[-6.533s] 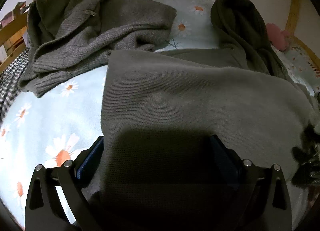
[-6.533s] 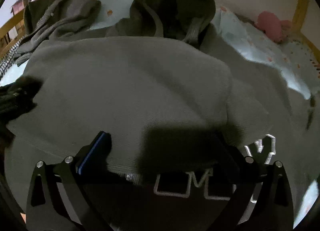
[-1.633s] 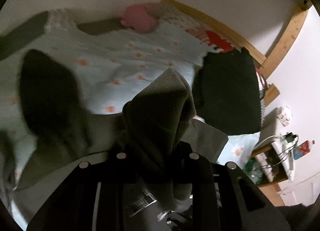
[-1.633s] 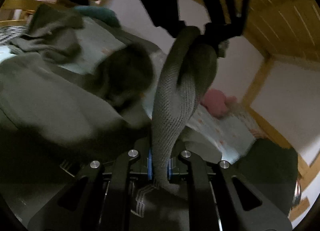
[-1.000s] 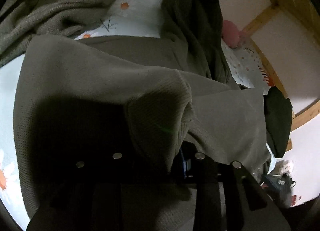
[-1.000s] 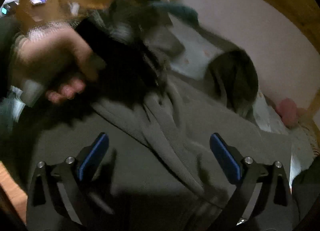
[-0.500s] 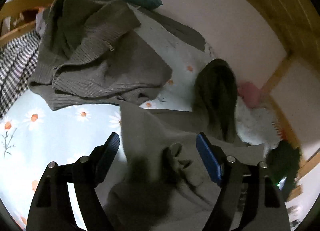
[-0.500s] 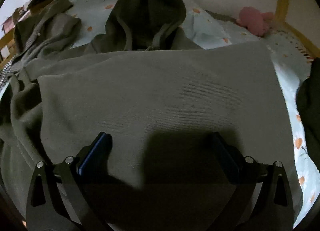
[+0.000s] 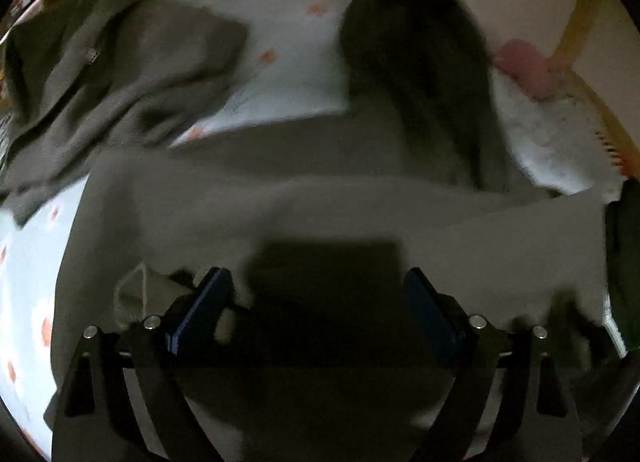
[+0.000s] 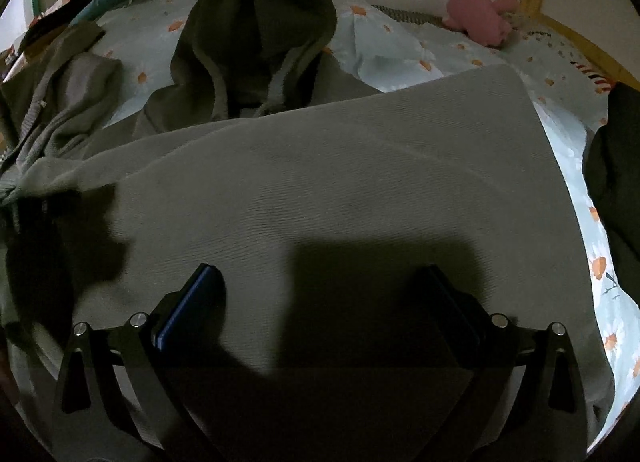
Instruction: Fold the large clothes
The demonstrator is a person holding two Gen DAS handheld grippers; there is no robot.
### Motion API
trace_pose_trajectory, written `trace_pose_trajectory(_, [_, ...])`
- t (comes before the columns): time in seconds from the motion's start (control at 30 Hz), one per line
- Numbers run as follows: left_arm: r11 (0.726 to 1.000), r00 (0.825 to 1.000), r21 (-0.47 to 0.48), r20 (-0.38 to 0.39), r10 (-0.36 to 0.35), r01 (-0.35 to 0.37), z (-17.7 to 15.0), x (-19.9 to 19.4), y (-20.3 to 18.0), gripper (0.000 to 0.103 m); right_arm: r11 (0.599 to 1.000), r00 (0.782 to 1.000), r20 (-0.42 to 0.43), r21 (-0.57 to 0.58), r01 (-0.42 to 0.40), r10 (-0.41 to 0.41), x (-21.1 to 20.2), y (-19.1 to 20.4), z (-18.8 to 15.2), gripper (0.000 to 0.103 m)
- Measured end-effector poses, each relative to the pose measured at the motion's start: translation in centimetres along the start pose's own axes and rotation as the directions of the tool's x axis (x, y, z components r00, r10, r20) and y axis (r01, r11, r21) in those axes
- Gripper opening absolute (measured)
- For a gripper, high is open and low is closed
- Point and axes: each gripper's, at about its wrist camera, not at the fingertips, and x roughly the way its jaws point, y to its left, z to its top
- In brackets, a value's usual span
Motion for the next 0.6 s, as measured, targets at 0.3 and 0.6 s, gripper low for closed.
trace_pose_trajectory(0.3, [1.000, 1.000, 0.022, -0.016, 0.016, -0.016, -5.9, -4.1, 6.9, 0.089, 0.992, 0.999, 0.018, 0.121, 0.039, -0.042, 1.4, -2.7, 2.3, 0.100])
trace_pose_trajectory(0.6, [0.999, 0.978, -0.033, 0.206, 0.027, -0.020, -1.3, -10.9, 2.7, 0.096, 0.968, 0.995, 0.104, 0.249, -0.026, 0.001, -0.6, -6.6, 5.5, 0.100])
